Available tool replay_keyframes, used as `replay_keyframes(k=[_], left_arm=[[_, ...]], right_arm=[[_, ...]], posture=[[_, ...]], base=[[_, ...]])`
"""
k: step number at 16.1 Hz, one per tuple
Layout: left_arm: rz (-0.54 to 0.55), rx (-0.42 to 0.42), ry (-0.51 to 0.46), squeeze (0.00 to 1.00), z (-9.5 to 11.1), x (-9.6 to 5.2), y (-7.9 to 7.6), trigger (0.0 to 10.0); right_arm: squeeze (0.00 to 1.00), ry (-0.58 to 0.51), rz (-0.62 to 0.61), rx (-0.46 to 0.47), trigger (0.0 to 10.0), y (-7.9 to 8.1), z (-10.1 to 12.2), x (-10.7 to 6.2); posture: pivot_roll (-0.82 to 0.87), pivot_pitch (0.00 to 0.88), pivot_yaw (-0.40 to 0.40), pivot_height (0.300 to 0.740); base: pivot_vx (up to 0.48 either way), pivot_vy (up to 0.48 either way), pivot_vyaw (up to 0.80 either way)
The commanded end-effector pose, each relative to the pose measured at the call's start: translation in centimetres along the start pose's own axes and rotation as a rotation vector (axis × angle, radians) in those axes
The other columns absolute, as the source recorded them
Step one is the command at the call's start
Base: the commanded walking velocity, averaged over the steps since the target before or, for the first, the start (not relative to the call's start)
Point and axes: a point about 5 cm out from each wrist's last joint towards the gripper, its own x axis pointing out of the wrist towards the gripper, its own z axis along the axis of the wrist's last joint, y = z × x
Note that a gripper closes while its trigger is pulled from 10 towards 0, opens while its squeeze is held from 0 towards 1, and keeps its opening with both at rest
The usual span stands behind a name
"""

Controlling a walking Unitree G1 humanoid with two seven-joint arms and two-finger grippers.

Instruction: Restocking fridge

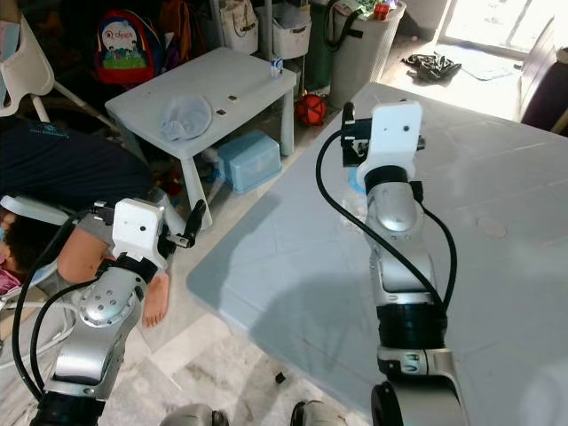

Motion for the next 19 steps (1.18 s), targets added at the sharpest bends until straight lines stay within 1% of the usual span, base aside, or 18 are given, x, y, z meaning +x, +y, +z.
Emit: replay_keyframes(k=[1, 3, 5, 8, 9, 10, 11, 13, 14, 15, 19], left_arm=[[-0.008, 0.010, 0.005, 0.00, 0.1, 0.1, 0.0, 10.0], [-0.011, 0.009, 0.007, 0.00, 0.1, 0.1, 0.0, 10.0], [-0.017, 0.010, 0.011, 0.00, 0.0, 0.3, 0.0, 10.0], [-0.021, 0.011, 0.016, 0.00, 0.0, 0.4, 0.0, 10.0], [-0.022, 0.012, 0.020, 0.00, -0.1, 0.4, 0.0, 10.0], [-0.023, 0.012, 0.023, 0.00, -0.2, 0.5, 0.0, 10.0], [-0.025, 0.012, 0.027, 0.00, -0.2, 0.4, 0.0, 10.0], [-0.033, 0.013, 0.037, 0.00, -0.4, 0.4, -0.2, 10.0], [-0.038, 0.014, 0.042, 0.00, -0.5, 0.5, -0.2, 10.0], [-0.043, 0.016, 0.046, 0.00, -0.6, 0.5, -0.3, 10.0], [-0.053, 0.018, 0.052, 0.00, -0.7, 0.7, -0.4, 10.0]], right_arm=[[0.00, 0.006, 0.023, 0.006, 0.0, 0.5, 0.3, -0.2], [0.00, 0.012, 0.031, 0.008, 0.0, 0.8, 0.5, -0.7], [0.00, 0.024, 0.036, 0.010, 0.5, 0.8, 0.6, -1.2], [0.00, 0.041, 0.037, 0.006, 0.6, 0.6, 1.0, -1.2], [0.00, 0.050, 0.041, 0.001, 3.3, 0.6, 1.2, -1.4], [0.00, 0.064, 0.043, -0.007, 9.4, 0.5, 1.2, -1.7], [0.00, 0.079, 0.045, -0.014, 10.0, 0.5, 1.1, -2.1], [0.00, 0.095, 0.049, -0.017, 10.0, 0.5, 1.0, -2.6], [0.00, 0.099, 0.051, -0.017, 8.9, 0.5, 1.0, -2.8], [0.00, 0.096, 0.054, -0.018, 0.0, 0.6, 1.2, -3.0], [0.00, 0.105, 0.052, -0.027, 0.0, 0.3, 1.4, -3.2]], posture=[[0.08, 0.063, 0.001, 0.740], [0.08, 0.063, 0.002, 0.740], [0.07, 0.061, 0.006, 0.740], [0.07, 0.058, 0.006, 0.740], [0.06, 0.056, 0.004, 0.740], [0.06, 0.055, 0.002, 0.740], [0.06, 0.054, 0.002, 0.740], [0.06, 0.053, 0.002, 0.740], [0.06, 0.051, 0.004, 0.740], [0.06, 0.050, 0.006, 0.740], [0.05, 0.044, 0.008, 0.740]], base=[[0.000, 0.000, 0.00], [0.000, 0.000, 0.00], [0.000, 0.000, 0.00], [0.000, 0.000, 0.00], [0.000, 0.000, 0.00], [0.000, 0.000, 0.00], [0.000, 0.000, 0.00], [0.000, 0.000, 0.00], [0.000, 0.000, 0.00], [0.000, 0.000, 0.00], [0.000, 0.000, 0.00]])
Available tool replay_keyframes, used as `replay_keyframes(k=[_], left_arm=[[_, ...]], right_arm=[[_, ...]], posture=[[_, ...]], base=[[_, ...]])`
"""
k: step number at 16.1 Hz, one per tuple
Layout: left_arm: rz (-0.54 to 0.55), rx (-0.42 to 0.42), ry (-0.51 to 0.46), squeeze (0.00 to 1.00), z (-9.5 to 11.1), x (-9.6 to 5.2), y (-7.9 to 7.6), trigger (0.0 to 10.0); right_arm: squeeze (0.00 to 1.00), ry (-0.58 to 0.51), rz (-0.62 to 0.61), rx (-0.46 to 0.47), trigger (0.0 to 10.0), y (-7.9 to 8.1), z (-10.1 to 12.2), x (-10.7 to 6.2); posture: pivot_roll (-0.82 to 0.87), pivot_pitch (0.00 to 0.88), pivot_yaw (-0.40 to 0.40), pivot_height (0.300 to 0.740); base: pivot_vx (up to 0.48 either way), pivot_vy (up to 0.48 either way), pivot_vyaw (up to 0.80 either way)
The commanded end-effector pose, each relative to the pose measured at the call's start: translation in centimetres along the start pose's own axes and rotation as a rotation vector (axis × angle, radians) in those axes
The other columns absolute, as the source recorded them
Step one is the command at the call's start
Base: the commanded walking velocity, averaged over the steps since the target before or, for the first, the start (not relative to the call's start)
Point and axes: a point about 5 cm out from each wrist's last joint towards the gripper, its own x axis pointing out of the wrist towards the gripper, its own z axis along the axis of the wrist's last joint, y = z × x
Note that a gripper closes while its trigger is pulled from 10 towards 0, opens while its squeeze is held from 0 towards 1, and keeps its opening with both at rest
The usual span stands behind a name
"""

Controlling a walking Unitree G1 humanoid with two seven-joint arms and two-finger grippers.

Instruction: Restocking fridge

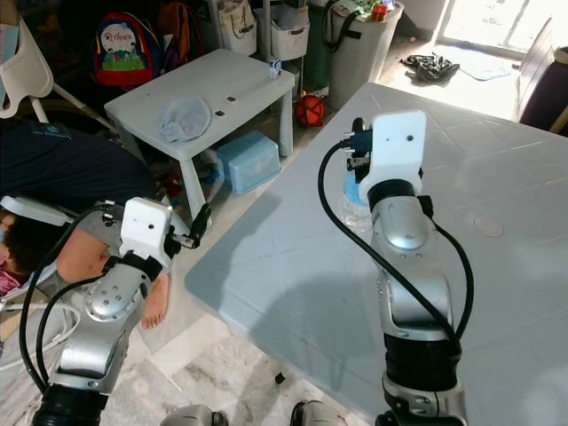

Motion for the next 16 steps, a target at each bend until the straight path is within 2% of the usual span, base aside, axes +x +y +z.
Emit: replay_keyframes(k=[1, 2, 6, 7, 8, 12, 14, 16], left_arm=[[-0.015, 0.012, 0.023, 0.00, -0.4, 0.1, -0.2, 10.0], [0.008, 0.023, 0.032, 0.00, -0.5, 0.1, -0.3, 10.0], [0.050, 0.022, 0.049, 0.00, -0.9, -0.1, -0.3, 10.0], [0.069, 0.007, 0.064, 0.00, -1.2, -0.2, -0.2, 10.0], [0.071, -0.002, 0.067, 0.00, -1.4, -0.3, -0.3, 10.0], [0.091, -0.018, 0.068, 0.00, -1.4, -0.1, -0.4, 10.0], [0.106, -0.041, 0.062, 0.00, -1.3, -0.1, -0.3, 10.0], [0.103, -0.072, 0.079, 0.00, -1.7, 0.0, -0.7, 10.0]], right_arm=[[0.00, 0.014, 0.014, -0.003, 0.0, 0.3, -0.1, -0.2], [0.00, 0.002, 0.023, 0.001, 0.9, 0.4, 0.1, -0.1], [0.00, -0.039, 0.092, 0.062, 1.6, 1.6, 0.5, -0.2], [0.00, -0.026, 0.114, 0.097, 6.9, 2.0, -0.4, -0.6], [0.00, -0.003, 0.124, 0.122, 10.0, 2.2, -1.5, -0.9], [0.00, -0.021, 0.197, 0.173, 10.0, 3.0, -2.3, -1.4], [0.00, -0.044, 0.223, 0.186, 10.0, 3.5, -2.2, -1.5], [0.00, -0.033, 0.226, 0.241, 10.0, 3.9, -3.1, -1.9]], posture=[[0.05, 0.041, 0.007, 0.740], [0.05, 0.039, 0.006, 0.740], [0.05, 0.022, 0.005, 0.740], [0.05, 0.017, 0.002, 0.740], [0.06, 0.013, -0.001, 0.740], [0.06, 0.010, -0.010, 0.740], [0.06, 0.013, -0.013, 0.740], [0.07, 0.030, -0.035, 0.740]], base=[[0.000, 0.000, 0.00], [0.000, 0.000, 0.00], [0.000, 0.000, 0.00], [0.000, 0.000, 0.00], [0.000, 0.000, 0.00], [0.000, 0.000, 0.00], [0.000, 0.000, 0.80], [0.000, 0.000, 0.80]])
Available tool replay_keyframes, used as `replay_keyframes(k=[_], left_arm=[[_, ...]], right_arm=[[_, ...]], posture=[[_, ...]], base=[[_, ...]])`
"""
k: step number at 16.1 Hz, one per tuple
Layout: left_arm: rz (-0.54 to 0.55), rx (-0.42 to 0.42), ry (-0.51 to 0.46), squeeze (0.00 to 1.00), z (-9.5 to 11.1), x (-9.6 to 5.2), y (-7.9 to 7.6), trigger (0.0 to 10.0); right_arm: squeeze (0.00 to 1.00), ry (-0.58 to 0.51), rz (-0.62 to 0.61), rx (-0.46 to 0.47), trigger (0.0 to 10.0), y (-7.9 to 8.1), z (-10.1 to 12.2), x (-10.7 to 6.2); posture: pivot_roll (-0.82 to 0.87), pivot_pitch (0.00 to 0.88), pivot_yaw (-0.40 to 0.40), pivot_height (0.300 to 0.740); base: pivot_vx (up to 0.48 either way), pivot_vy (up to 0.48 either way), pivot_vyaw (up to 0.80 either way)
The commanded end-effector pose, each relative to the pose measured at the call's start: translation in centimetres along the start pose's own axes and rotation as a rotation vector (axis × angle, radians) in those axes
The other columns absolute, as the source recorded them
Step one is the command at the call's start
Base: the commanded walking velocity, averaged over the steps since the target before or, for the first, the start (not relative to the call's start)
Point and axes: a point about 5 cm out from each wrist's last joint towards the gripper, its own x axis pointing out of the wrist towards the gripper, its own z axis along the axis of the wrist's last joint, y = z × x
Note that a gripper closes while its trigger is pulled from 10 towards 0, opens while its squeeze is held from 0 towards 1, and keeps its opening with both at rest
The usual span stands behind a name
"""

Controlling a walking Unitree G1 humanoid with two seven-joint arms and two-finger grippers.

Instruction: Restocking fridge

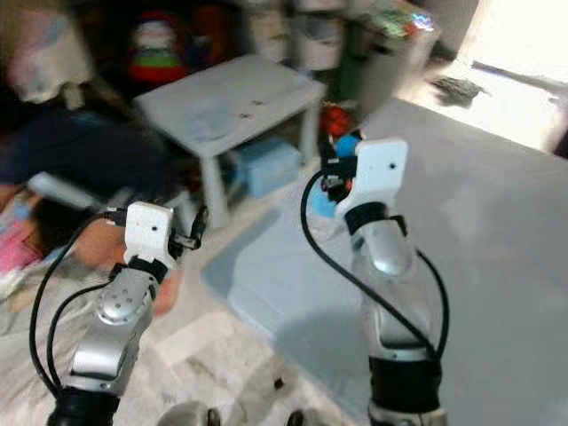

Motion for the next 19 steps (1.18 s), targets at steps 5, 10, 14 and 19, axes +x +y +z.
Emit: replay_keyframes(k=[5, 10, 14, 19], left_arm=[[-0.004, -0.019, 0.040, 0.00, -0.8, -0.3, -0.2, 10.0], [-0.012, -0.019, 0.034, 0.00, -0.7, -0.1, -0.5, 10.0], [-0.018, -0.018, 0.031, 0.00, -0.7, 0.1, -0.5, 10.0], [-0.022, -0.010, 0.024, 0.00, -0.6, 0.2, -0.6, 10.0]], right_arm=[[0.00, 0.032, 0.095, 0.013, 10.0, 2.0, -1.4, -0.1], [0.00, 0.014, 0.108, -0.006, 10.0, 1.8, -1.5, 0.2], [0.00, 0.007, 0.121, -0.014, 10.0, 2.1, -1.7, 0.0], [0.00, -0.004, 0.133, -0.017, 10.0, 2.3, -1.7, 0.2]], posture=[[0.07, 0.027, -0.026, 0.740], [0.07, 0.018, -0.025, 0.740], [0.07, 0.012, -0.021, 0.740], [0.07, 0.013, -0.021, 0.740]], base=[[0.000, 0.052, 0.80], [0.000, 0.266, 0.80], [0.000, 0.394, 0.80], [0.000, 0.480, 0.80]])
